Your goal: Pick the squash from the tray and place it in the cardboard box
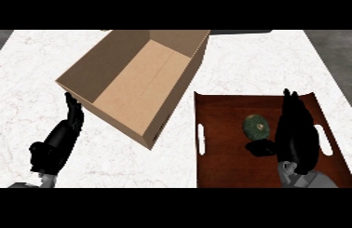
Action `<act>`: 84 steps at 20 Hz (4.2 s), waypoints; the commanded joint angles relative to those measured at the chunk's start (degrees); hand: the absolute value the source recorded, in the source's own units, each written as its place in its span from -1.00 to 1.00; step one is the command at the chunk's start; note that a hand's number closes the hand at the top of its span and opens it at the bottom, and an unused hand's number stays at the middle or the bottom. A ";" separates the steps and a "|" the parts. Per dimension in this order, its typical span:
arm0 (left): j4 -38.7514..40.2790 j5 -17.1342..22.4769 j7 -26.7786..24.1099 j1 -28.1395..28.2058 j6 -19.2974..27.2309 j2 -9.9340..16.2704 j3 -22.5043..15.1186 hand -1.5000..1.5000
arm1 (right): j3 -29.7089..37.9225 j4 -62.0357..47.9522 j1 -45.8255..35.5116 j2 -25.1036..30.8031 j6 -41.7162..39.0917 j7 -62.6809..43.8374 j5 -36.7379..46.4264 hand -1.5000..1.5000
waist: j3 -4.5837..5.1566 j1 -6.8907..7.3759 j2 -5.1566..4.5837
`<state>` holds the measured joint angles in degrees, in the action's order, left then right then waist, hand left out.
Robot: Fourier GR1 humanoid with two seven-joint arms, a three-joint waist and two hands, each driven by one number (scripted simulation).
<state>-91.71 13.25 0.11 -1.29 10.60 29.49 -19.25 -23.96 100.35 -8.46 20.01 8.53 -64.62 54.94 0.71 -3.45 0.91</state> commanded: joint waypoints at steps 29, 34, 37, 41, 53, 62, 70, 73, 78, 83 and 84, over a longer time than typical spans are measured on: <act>2.89 -2.76 1.78 -10.59 -3.59 -6.59 -2.64 0.00 | 10.45 -1.32 -2.59 -19.98 -17.85 -10.66 17.09 -1.00 | -0.69 2.87 -0.99; 3.70 -4.85 0.29 -9.88 -2.60 -7.99 -3.64 0.00 | 11.35 -2.75 -3.81 -19.99 -19.22 -10.40 15.11 -1.00 | -0.68 2.98 -0.99; 5.07 -4.50 -0.94 -10.28 -3.61 -8.02 -2.91 0.00 | 9.63 -3.15 -4.30 -19.99 -19.24 -13.57 13.53 -1.00 | -0.65 3.04 -1.01; 4.80 -4.05 1.60 -12.00 -3.65 -8.14 -1.62 0.00 | 12.54 -4.11 -3.18 -19.99 -17.74 -10.45 13.38 -1.00 | -0.68 2.73 -1.04; 2.11 -5.92 3.07 -10.49 -3.45 -8.91 -2.25 0.00 | 14.48 -8.29 -0.71 -20.00 -17.52 -7.90 16.33 -1.00 | -0.68 2.89 -0.90; 2.05 -5.44 1.96 -8.59 -6.58 -8.21 -0.34 0.00 | 12.46 -8.27 1.81 -19.98 -16.36 -4.76 17.60 1.00 | -0.68 3.11 -0.80; 0.55 -5.29 1.90 -8.96 -7.61 -8.76 -2.87 0.00 | -12.45 -11.15 -8.82 -18.26 -26.60 37.16 9.97 1.00 | -0.90 12.86 -1.71; 1.03 -5.95 2.15 -9.85 -7.39 -9.29 -3.49 0.00 | -19.62 -8.17 -11.93 -15.32 -28.02 50.99 7.07 1.00 | -0.96 10.82 -1.56; 1.73 -6.77 3.26 -10.04 -5.44 -9.28 -2.09 0.00 | -20.93 -1.32 -14.68 -6.56 -20.45 71.37 3.56 1.00 | -0.95 4.74 -1.31; -0.92 -5.94 5.76 -9.55 -5.15 -9.31 -1.26 0.00 | -10.60 4.12 -14.08 2.33 -19.18 86.15 -6.65 1.00 | -0.85 2.85 -1.08; 0.02 -6.06 2.63 -7.65 -5.77 -8.23 -0.22 0.00 | -8.59 7.10 -12.78 4.27 -20.57 88.29 -9.75 1.00 | -0.78 2.65 -1.01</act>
<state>-92.00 7.34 3.03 -5.36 6.01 23.00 -18.65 -37.57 102.45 -22.24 18.33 -12.14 13.20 52.35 -0.13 1.34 0.06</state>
